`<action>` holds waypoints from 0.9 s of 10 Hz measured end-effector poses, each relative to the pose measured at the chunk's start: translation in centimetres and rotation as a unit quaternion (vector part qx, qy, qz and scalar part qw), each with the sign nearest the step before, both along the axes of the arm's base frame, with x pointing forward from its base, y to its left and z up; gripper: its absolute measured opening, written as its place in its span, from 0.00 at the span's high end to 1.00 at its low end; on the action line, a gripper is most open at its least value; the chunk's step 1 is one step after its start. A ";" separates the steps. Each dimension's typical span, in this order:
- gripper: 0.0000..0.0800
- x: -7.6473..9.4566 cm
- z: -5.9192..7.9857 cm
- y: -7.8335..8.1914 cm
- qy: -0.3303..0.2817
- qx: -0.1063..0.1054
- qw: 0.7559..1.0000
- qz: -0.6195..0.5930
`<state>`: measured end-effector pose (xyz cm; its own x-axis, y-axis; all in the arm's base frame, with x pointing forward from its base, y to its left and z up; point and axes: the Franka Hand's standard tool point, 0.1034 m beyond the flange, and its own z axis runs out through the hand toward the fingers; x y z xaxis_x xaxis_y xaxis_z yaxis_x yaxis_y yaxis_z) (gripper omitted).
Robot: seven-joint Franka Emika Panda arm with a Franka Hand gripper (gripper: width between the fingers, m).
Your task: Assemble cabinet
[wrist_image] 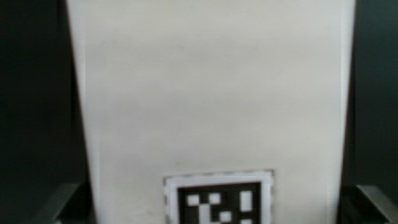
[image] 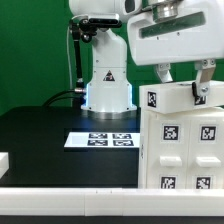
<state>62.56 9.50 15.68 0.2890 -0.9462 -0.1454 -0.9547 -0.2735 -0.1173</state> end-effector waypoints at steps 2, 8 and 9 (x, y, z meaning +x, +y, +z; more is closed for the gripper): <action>0.31 0.2 0.0 0.0 0.002 0.017 0.996 -0.092; 0.19 -0.7 0.5 0.7 0.030 0.023 0.995 -0.087; 0.19 -1.0 1.2 1.1 0.044 0.027 0.997 -0.053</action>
Offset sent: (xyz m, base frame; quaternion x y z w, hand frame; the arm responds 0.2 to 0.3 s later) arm 0.0000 0.0000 0.0000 0.0000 0.0000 0.1938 0.9810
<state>61.57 10.62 16.87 0.1725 -0.9608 -0.2168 -0.9850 -0.1669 -0.0440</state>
